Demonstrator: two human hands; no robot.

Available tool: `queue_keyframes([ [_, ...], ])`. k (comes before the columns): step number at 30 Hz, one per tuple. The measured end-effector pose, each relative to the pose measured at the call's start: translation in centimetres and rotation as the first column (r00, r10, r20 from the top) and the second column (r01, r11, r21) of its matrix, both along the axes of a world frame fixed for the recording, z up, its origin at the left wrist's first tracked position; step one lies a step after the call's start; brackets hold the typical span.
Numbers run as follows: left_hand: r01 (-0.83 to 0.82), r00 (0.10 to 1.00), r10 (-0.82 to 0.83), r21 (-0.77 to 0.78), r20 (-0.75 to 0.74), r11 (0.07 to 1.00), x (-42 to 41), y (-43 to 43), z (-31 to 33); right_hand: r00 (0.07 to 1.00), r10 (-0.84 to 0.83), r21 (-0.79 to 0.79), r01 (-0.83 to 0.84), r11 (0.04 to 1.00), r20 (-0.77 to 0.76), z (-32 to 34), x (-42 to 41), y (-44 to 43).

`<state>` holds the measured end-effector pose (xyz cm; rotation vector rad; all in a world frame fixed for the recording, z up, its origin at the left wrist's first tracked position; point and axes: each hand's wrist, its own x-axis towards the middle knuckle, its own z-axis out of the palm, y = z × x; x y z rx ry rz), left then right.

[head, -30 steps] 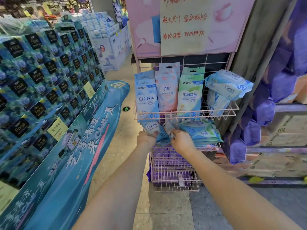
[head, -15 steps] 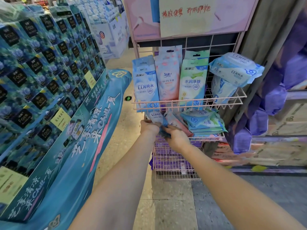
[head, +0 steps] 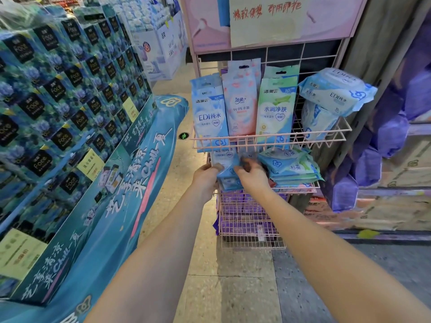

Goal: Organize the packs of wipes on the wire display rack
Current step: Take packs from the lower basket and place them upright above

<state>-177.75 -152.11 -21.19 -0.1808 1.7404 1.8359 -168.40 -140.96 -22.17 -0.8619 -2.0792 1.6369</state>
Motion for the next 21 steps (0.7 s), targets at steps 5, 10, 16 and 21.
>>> queue_keyframes([
  [5,0.14,0.99,-0.138,0.096,-0.024,0.986,0.3,-2.4,1.0,0.999,0.04,-0.099,-0.042,0.994,-0.024,0.9,-0.4,-0.8],
  [10,0.238,0.971,-0.235,0.113,-0.041,0.965,0.5,-4.6,0.6,0.998,0.059,-0.198,-0.063,0.978,-0.03,0.8,0.3,-2.2],
  [16,0.285,0.958,-0.285,0.164,-0.025,0.945,0.6,-6.4,0.6,0.997,0.037,-0.272,-0.054,0.961,-0.067,0.7,1.6,-3.8],
  [21,0.296,0.953,-0.302,0.193,0.004,0.935,0.8,-7.5,0.6,0.998,0.006,-0.258,-0.02,0.966,-0.057,0.7,2.6,-4.5],
])
